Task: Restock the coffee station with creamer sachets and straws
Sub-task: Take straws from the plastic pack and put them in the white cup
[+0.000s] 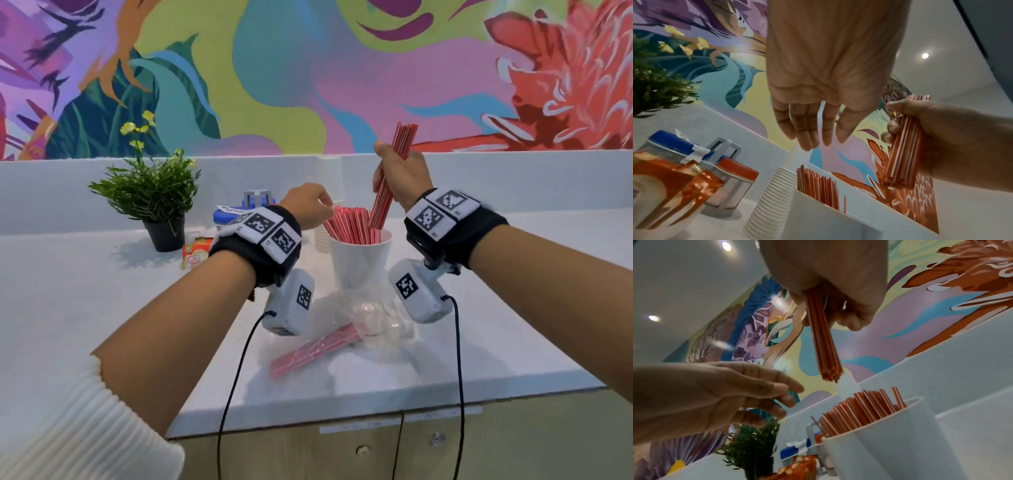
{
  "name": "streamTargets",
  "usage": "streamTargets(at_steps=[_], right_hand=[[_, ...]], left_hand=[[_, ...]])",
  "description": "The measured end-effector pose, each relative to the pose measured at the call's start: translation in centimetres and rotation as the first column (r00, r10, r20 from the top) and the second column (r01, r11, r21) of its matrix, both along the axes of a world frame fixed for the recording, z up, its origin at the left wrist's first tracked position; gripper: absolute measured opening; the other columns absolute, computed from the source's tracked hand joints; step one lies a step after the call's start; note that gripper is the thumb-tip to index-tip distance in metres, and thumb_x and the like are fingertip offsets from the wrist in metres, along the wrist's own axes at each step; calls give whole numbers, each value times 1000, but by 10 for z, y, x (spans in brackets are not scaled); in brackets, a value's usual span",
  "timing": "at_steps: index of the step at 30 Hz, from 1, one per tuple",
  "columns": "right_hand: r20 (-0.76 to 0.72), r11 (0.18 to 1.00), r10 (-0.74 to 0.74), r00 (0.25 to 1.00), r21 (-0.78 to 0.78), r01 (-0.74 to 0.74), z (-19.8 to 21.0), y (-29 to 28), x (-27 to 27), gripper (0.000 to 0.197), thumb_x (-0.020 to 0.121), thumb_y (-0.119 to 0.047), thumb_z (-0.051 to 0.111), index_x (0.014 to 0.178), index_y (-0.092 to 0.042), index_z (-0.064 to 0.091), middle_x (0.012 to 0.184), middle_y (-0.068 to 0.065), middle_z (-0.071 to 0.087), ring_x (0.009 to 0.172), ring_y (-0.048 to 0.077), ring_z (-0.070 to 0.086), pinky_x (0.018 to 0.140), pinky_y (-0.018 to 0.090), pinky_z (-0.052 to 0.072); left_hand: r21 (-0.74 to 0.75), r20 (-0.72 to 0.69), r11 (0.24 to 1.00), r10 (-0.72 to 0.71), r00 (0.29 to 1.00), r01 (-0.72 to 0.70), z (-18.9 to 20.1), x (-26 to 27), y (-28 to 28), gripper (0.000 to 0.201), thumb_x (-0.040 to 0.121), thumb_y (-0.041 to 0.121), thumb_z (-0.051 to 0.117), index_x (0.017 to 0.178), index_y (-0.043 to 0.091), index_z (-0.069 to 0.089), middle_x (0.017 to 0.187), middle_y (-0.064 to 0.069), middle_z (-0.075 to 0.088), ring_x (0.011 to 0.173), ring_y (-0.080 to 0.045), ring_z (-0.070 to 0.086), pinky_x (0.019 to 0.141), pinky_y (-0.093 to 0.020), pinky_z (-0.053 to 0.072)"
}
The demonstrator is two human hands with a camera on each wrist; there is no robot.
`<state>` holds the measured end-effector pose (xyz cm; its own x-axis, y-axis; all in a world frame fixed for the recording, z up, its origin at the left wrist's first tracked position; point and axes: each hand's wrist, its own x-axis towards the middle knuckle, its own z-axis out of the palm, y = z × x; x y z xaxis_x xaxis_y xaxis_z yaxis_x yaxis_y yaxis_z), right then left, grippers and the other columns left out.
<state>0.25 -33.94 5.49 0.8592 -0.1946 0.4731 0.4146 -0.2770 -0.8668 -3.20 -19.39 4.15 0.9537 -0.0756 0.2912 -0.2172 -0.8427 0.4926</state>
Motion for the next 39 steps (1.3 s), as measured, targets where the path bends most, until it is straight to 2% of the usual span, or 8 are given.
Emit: streamTargets(at_steps=[4,9,12,17,21,27,34,39], right_hand=[[-18,997,-42,999,-58,41,-14,-1,30,46,88,-33,47,48,-11,53,51,2,54,48,14,50,55,26,39],[-94,971,-31,995,-239,8,-38,9,57,32,84,-28,53,70,-3,67,59,3,61,39,9,53,46,24,45],[-121,927,-8,993,-372,-38,-53,15,66,25,83,-29,56,85,-4,62,83,11,65,62,21,61,47,22,45],[-172,738,26,985,-661,-135,-62,16,67,31,83,-37,61,92,-8,61,89,13,61,87,28,60,69,31,47],[-166,670,26,986,-729,-140,-62,18,66,32,81,-36,64,94,-6,63,86,11,58,85,27,58,74,34,46],[-137,769,47,989,-627,-124,-64,15,63,23,76,-34,69,79,-13,60,80,7,61,77,22,60,68,32,48],[-136,680,47,990,-721,-131,-63,17,57,27,75,-34,72,86,-10,65,78,6,59,77,20,55,68,28,40],[-208,685,75,975,-700,-202,-58,14,55,33,73,-35,74,88,-6,68,72,3,61,66,16,58,62,20,45]], left_hand=[[-107,-43,994,17,999,-21,-12,33,8,28,91,21,56,116,10,56,115,-10,62,106,-24,59,96,-36,47],[-330,-159,944,-59,986,3,-28,62,11,14,84,17,68,85,13,55,76,-4,58,65,-11,57,59,-17,52],[-516,-163,856,-135,977,32,-33,70,10,17,84,2,65,74,9,53,68,-6,55,46,-4,56,43,-6,47],[-680,-125,730,-201,972,64,-40,89,11,19,85,-4,60,71,4,51,73,-9,55,63,-12,58,49,-8,52],[-725,-105,683,-242,965,92,-45,99,15,15,86,-3,59,73,3,53,74,-9,58,63,-11,60,52,-9,53],[-715,-65,681,-290,955,158,-38,108,17,16,87,3,59,72,4,55,76,-9,62,55,-7,64,57,-11,55],[-705,-73,692,-290,954,157,-40,111,19,17,88,7,59,73,3,54,53,-2,61,39,-2,59,54,-13,54],[-692,-145,715,-273,951,100,-40,109,15,26,95,23,51,86,0,58,64,-8,52,37,-5,57,49,-13,52]])
